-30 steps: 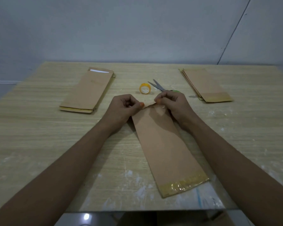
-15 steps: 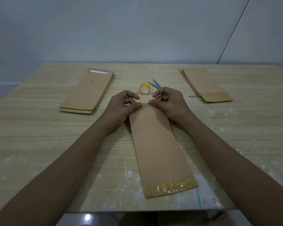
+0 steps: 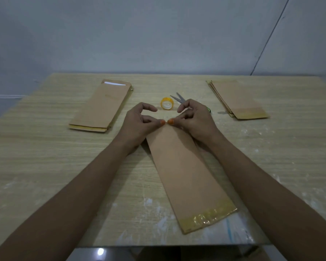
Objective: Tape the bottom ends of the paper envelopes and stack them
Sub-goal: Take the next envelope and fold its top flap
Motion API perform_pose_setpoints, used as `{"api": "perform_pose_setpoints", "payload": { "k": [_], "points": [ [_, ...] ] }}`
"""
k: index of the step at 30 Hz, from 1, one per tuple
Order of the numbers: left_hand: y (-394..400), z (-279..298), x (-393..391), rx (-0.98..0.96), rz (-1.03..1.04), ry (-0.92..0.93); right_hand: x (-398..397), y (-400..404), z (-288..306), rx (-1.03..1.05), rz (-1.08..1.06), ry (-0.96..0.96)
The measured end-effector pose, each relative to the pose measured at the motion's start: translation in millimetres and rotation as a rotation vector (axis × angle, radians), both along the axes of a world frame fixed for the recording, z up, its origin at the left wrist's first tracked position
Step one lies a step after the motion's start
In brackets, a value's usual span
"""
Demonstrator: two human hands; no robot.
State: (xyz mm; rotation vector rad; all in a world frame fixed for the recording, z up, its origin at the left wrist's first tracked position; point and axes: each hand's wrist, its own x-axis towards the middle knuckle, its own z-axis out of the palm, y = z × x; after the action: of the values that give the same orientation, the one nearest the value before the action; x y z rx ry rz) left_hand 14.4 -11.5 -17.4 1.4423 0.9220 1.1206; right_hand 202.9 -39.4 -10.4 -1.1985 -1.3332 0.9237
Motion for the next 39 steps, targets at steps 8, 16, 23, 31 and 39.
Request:
{"api": "perform_pose_setpoints", "payload": {
  "k": [8,16,23,31,39],
  "points": [
    [4.5,-0.8,-1.9,0.079,-0.025,0.078,6.7,-1.2,3.7,-0.108,0.09,0.075],
    [4.2,0.3,-4.1,0.079,-0.082,0.071,7.6,-0.6,1.9,-0.079,0.047,0.039],
    [8.0,-2.6,-8.4,0.092,-0.091,0.109,13.5,1.0,1.2,-0.137,0.053,0.077],
    [13.9,-2.0,-14.2,0.078,-0.036,0.042,18.6,6.4,-0.1,-0.065,-0.035,0.066],
    [21.0,-6.0,-13.7,0.193,0.066,0.222,20.0,21.3,-7.0,0.064,-0.121,-0.236]
  ]
}}
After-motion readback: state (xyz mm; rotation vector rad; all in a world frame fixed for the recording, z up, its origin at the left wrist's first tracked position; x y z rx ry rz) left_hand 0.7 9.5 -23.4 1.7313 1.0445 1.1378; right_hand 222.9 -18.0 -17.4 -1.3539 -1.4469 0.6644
